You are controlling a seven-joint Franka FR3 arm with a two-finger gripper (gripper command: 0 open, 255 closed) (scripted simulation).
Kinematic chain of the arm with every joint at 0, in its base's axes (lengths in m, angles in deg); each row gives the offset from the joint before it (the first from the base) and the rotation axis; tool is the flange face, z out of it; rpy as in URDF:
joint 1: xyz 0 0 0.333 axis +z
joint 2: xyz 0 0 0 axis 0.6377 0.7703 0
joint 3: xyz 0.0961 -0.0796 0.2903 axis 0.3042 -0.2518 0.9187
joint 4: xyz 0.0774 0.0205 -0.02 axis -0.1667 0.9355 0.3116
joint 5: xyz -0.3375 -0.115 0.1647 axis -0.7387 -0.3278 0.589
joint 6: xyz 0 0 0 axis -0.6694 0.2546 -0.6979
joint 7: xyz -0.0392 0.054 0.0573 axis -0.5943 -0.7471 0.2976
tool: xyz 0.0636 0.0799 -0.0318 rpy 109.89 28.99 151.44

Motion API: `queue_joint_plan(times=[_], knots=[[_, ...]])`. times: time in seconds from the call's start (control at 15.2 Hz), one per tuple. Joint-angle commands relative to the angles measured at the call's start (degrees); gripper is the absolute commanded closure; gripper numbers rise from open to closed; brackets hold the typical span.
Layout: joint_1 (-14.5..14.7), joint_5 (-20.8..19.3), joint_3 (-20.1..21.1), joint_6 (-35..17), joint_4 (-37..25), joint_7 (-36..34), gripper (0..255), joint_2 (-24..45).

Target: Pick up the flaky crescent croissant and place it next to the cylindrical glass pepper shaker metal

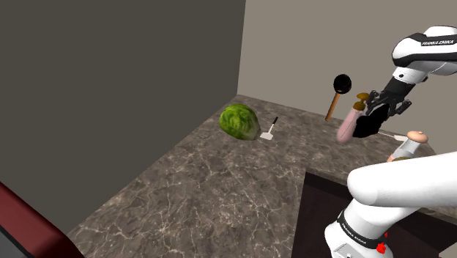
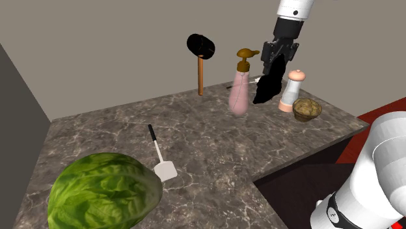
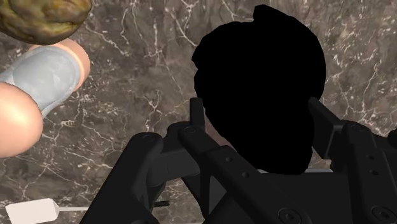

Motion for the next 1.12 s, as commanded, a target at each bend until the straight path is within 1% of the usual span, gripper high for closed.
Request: queue_joint_plan(times=[0.0,1.06], knots=[[-0.04,-0.16,-0.22,-1.46,1.33,-0.05,255,0.06],[-0.24,-1.66,-4.00,-14.46,11.37,1.14,255,3.06]])
